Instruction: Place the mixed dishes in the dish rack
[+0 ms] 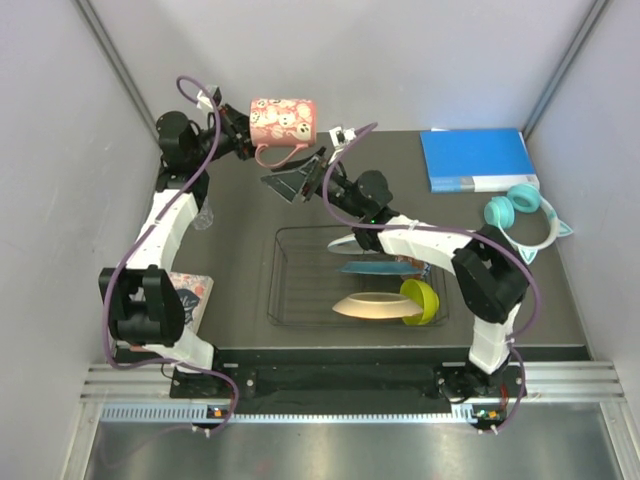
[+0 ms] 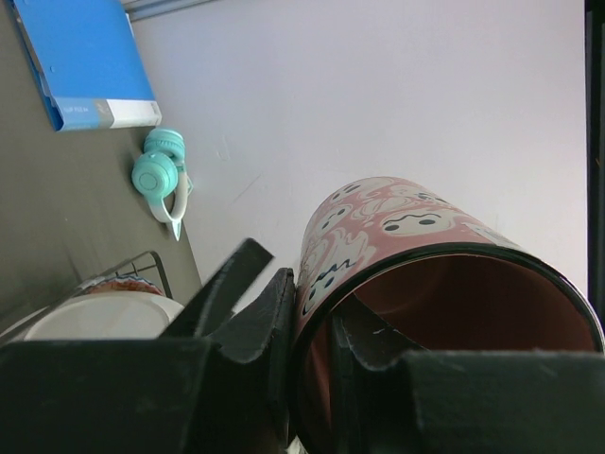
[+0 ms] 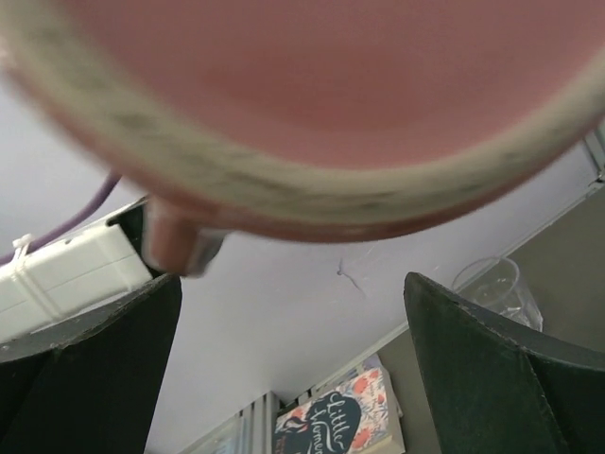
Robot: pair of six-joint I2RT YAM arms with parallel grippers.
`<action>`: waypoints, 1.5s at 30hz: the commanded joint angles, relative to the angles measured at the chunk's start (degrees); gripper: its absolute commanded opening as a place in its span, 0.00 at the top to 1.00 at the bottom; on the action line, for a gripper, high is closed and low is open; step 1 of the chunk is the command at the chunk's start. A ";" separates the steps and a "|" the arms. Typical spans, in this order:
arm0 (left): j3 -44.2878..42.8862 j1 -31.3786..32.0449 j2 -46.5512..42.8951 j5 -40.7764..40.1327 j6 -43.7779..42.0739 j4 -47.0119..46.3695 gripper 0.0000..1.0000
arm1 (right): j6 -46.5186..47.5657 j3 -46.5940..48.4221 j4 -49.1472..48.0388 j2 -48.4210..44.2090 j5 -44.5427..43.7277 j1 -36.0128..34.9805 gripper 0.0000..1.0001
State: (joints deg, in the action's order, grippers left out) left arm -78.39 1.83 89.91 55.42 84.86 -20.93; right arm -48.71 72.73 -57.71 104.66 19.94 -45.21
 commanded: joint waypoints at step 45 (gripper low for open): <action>7.90 -0.59 -6.94 1.36 -21.79 6.22 0.84 | -13.96 10.68 -12.61 4.77 0.44 4.52 1.00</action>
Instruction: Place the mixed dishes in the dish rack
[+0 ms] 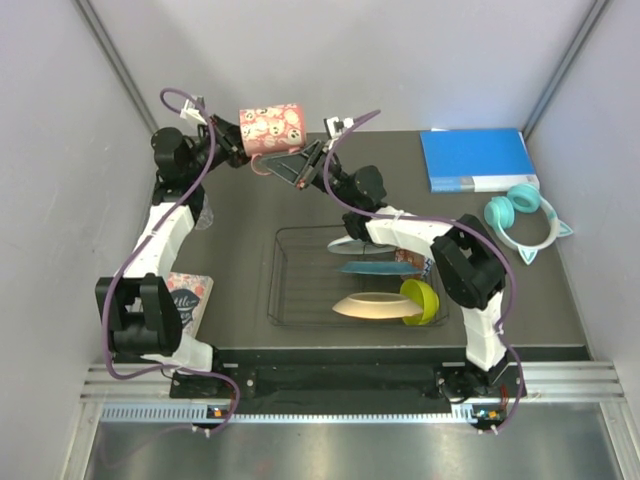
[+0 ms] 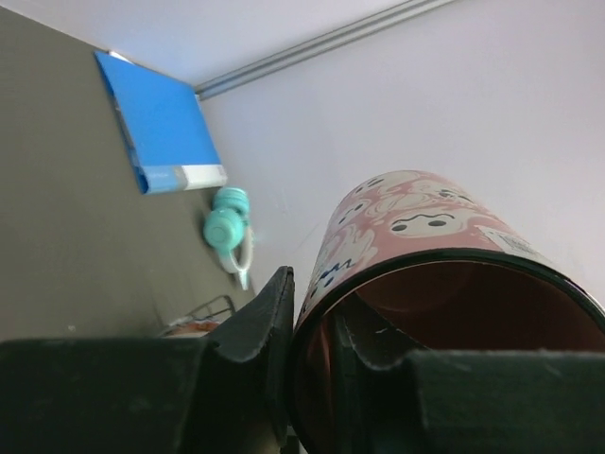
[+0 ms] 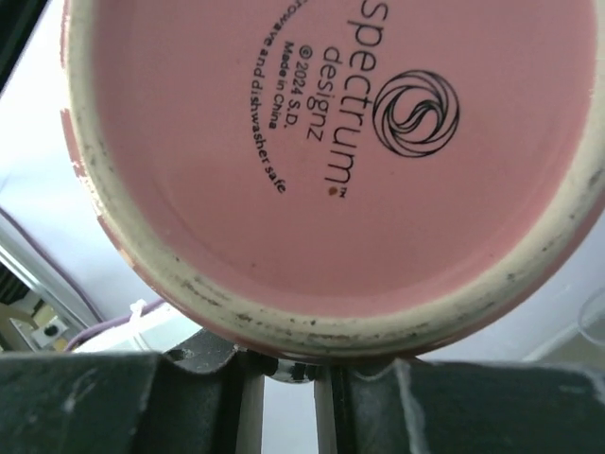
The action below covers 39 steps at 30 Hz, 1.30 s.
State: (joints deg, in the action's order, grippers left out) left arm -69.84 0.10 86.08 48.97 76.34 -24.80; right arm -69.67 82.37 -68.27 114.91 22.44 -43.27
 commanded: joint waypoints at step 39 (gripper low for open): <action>-6.27 -33.32 -8.74 18.27 -61.04 52.48 0.02 | 57.81 21.97 100.00 -15.68 -49.07 -23.44 1.00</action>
State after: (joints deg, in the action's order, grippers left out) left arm -76.62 -33.10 79.26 65.43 17.74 27.03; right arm -9.69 105.38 37.26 101.54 -19.14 -64.36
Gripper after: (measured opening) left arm 0.983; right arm 0.196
